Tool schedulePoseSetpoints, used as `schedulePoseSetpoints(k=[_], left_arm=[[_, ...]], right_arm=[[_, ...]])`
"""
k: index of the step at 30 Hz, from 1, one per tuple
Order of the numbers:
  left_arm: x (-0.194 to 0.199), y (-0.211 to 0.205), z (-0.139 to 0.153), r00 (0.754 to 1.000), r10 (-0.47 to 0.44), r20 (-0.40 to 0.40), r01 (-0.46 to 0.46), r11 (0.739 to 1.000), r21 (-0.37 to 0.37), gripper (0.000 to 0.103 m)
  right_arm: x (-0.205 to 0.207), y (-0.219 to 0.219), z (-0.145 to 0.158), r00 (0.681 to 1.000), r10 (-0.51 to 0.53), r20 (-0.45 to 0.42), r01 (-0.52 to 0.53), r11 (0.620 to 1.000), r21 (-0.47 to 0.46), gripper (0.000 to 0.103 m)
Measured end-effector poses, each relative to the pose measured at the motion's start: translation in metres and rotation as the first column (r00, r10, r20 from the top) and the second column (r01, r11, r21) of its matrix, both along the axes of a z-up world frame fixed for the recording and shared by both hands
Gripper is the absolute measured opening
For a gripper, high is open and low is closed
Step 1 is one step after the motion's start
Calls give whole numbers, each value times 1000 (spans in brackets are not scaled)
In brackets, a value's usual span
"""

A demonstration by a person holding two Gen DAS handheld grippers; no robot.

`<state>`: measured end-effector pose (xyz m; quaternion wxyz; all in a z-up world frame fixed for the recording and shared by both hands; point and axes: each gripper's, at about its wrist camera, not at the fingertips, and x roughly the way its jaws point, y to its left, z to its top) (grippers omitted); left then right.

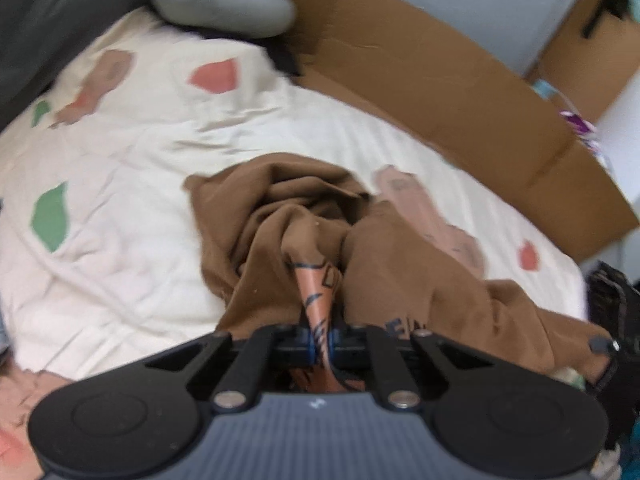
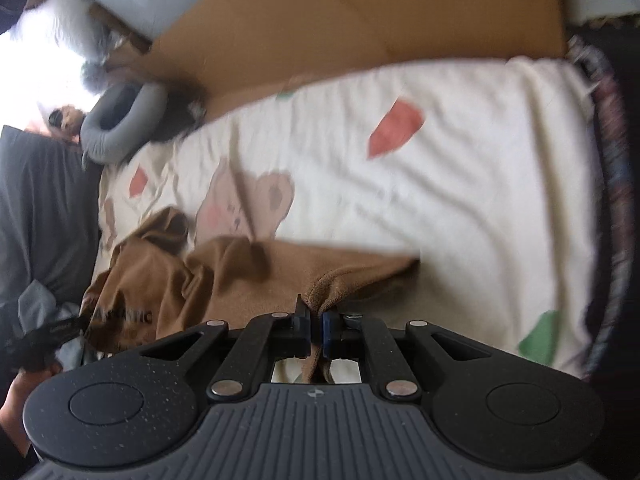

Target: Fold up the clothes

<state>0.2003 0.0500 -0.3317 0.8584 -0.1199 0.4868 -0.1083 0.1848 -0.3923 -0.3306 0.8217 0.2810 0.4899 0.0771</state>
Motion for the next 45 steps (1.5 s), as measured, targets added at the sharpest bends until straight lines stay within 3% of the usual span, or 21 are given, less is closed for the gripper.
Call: schedulePoseSetpoints(k=[10, 13, 15, 17, 18, 25, 30, 35, 41, 45], left_arm=[[-20, -55, -7, 978, -199, -58, 192, 975, -112, 9], [-23, -58, -3, 975, -219, -49, 212, 971, -114, 18], [-21, -53, 3, 977, -208, -34, 203, 972, -119, 28], [-17, -49, 11, 978, -206, -4, 205, 973, -107, 45], [-15, -47, 15, 979, -205, 16, 205, 974, -96, 48], [13, -16, 13, 996, -52, 73, 54, 998, -22, 63], [40, 8, -9, 995, 75, 68, -73, 997, -31, 64], [64, 17, -28, 995, 86, 60, -82, 995, -58, 64], [76, 19, -51, 993, 118, -8, -119, 989, -86, 65], [80, 20, -65, 993, 98, -59, -106, 982, -157, 62]], right_arm=[[-17, -45, 38, 991, -115, 63, 122, 985, -126, 3], [-26, -53, 39, 989, -135, 51, 142, 978, -154, 3], [-32, -56, 38, 988, -145, 44, 150, 974, -171, 3], [-39, -59, 36, 987, -155, 36, 159, 969, -188, 3], [-41, -58, 35, 988, -153, 34, 156, 968, -198, 3], [-44, -57, 28, 989, -146, 11, 145, 965, -217, 3], [-43, -56, 25, 991, -137, 6, 135, 965, -225, 3], [-42, -54, 25, 992, -128, 4, 125, 964, -233, 3], [-40, -53, 23, 993, -120, -1, 116, 964, -238, 3], [-39, -50, 22, 994, -108, -3, 104, 965, -240, 3]])
